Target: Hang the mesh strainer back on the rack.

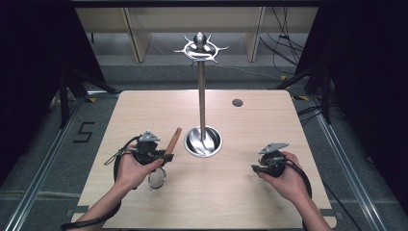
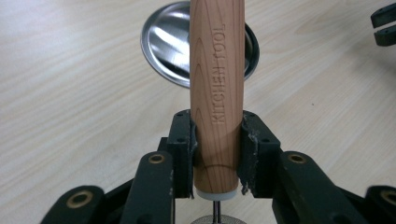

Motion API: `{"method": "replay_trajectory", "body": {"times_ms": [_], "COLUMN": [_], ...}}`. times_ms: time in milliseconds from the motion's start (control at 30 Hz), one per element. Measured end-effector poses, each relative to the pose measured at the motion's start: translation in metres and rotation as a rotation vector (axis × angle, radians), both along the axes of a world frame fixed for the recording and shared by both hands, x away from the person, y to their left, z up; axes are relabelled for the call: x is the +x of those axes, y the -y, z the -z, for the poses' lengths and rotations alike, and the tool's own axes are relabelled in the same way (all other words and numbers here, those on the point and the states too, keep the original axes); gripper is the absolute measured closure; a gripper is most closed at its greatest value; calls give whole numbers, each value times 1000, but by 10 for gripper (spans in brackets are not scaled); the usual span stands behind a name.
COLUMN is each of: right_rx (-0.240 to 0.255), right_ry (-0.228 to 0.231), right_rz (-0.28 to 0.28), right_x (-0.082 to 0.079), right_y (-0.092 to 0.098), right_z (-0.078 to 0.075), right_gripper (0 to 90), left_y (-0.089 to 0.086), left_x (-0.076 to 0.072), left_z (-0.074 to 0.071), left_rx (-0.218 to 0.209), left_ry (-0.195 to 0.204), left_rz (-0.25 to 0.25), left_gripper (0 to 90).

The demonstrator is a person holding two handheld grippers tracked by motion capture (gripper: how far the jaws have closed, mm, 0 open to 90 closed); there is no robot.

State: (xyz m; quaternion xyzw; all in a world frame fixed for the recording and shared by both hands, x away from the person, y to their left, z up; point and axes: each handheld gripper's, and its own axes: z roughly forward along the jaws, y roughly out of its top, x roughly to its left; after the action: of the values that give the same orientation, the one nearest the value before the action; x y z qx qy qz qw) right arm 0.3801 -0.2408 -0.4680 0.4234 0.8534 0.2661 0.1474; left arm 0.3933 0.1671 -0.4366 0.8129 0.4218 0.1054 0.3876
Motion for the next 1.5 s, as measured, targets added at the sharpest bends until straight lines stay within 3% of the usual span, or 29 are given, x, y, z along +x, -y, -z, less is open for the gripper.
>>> {"method": "replay_trajectory", "body": {"times_ms": [67, 100, 233, 367, 433, 467, 600, 700, 800, 967, 1033, 1067, 1500], "right_rx": [6, 38, 25, 27, 20, 22, 24, 27, 29, 34, 38, 42, 39], "right_ry": [0, 8, -11, 9, 11, 13, 40, 15, 18, 24, 47, 31, 48], "right_rz": [5, 27, 23, 17, 14, 17, 15, 20, 17, 19, 15, 24, 19], "right_x": [0, -1, -1, -1, 0, 0, 1, 0, 0, 0, 1, 0, 1], "right_y": [0, -2, 0, 1, 3, 3, 3, 3, 2, 2, 2, 2, 3], "right_z": [0, 1, -2, -1, -3, -3, -1, -3, -3, -3, -2, -3, -3], "right_gripper": [614, 613, 611, 610, 610, 610, 608, 607, 607, 606, 606, 606, 604], "left_y": [0, 0, -1, -2, -4, -3, -5, -6, -4, -4, -4, -3, -1], "left_x": [-1, -1, -3, -4, -4, -5, -5, -6, -7, -8, -8, -9, -10], "left_z": [-2, -3, -6, -8, -11, -11, -14, -16, -17, -20, -21, -21, -29], "left_rx": [-15, -22, -63, -96, -82, -105, -132, -130, -151, -149, -146, -153, -172], "left_ry": [18, 21, 55, 104, 120, 132, 162, 182, 203, 223, 234, 232, 282], "left_rz": [-6, -1, -13, -19, -16, -29, -34, -34, -42, -38, -39, -46, -42], "left_gripper": [675, 675, 675, 675, 675, 675, 675, 675, 675, 675, 675, 675, 675]}}
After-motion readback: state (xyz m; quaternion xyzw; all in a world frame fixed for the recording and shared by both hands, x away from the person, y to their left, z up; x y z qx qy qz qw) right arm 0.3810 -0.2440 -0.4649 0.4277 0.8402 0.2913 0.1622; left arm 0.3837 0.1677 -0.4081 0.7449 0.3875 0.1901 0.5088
